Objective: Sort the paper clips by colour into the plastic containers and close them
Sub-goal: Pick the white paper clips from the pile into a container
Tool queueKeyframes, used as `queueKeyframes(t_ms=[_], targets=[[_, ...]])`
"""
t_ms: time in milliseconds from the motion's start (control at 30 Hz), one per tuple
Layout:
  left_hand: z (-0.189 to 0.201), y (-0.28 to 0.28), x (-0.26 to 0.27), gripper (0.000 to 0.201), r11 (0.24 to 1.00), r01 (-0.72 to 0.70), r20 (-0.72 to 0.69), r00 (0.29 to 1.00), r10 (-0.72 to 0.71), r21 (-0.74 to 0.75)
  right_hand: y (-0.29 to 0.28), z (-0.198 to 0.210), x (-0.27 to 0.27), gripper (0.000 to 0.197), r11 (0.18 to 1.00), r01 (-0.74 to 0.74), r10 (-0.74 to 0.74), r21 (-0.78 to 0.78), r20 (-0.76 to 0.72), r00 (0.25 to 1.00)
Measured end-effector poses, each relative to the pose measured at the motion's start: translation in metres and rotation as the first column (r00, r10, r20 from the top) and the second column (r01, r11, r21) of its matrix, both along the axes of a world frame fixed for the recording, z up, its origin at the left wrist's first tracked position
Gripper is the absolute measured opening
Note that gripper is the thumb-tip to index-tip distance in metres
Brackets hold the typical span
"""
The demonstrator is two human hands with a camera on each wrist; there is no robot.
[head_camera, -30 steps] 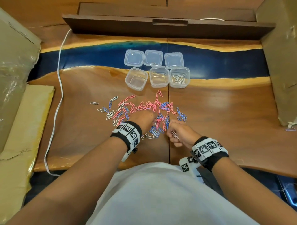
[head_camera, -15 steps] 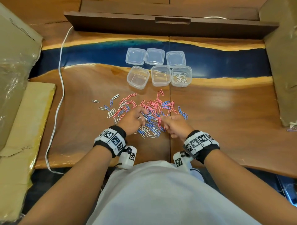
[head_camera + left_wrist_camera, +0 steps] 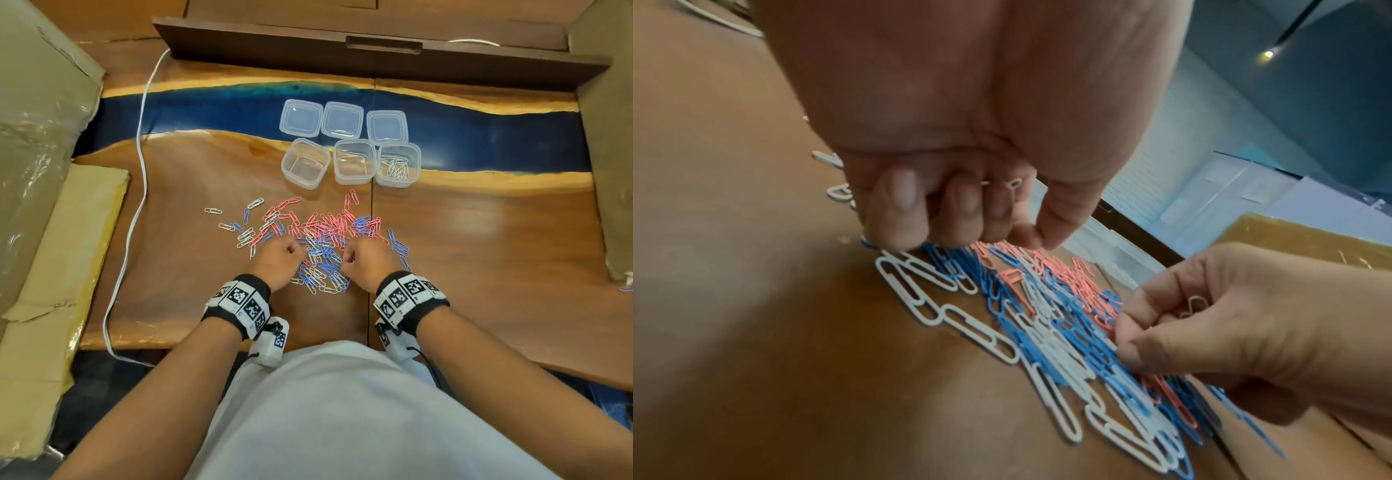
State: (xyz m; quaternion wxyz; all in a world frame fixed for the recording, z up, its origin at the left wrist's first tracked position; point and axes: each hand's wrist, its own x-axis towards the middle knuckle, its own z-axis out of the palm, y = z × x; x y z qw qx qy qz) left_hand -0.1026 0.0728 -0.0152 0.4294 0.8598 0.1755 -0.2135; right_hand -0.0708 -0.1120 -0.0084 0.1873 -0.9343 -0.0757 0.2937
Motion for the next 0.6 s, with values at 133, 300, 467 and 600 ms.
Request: queueKeyframes(t_ms=[133, 300, 467, 600], targets=[[-0.005, 0.001, -0.001, 0.025, 0.998, 0.028, 0.034, 0.999, -0.030, 0.062, 0.002, 0.001, 0.004, 0.015, 1.000, 0.002, -0.003, -0.009, -0.068, 0.998], [-0.002, 0.002, -0.003, 0.019, 0.994, 0.069, 0.048, 0.996, -0.073, 0.086, -0.001, 0.005, 0.002, 0.015, 0.997, 0.049, -0.046, 0.051, -0.064, 0.997], [0.000, -0.003, -0.005, 0.011, 0.975, 0.123, 0.060, 0.989, -0.136, 0.183, -0.001, 0.005, -0.002, 0.004, 0.999, 0.019, -0.018, 0.044, -0.007, 1.000], [0.001, -0.010, -0.006, 0.009, 0.955, 0.119, 0.055, 0.989, -0.139, 0.272, 0.004, 0.001, 0.000, 0.013, 0.999, -0.032, 0.032, -0.007, -0.014, 0.999]])
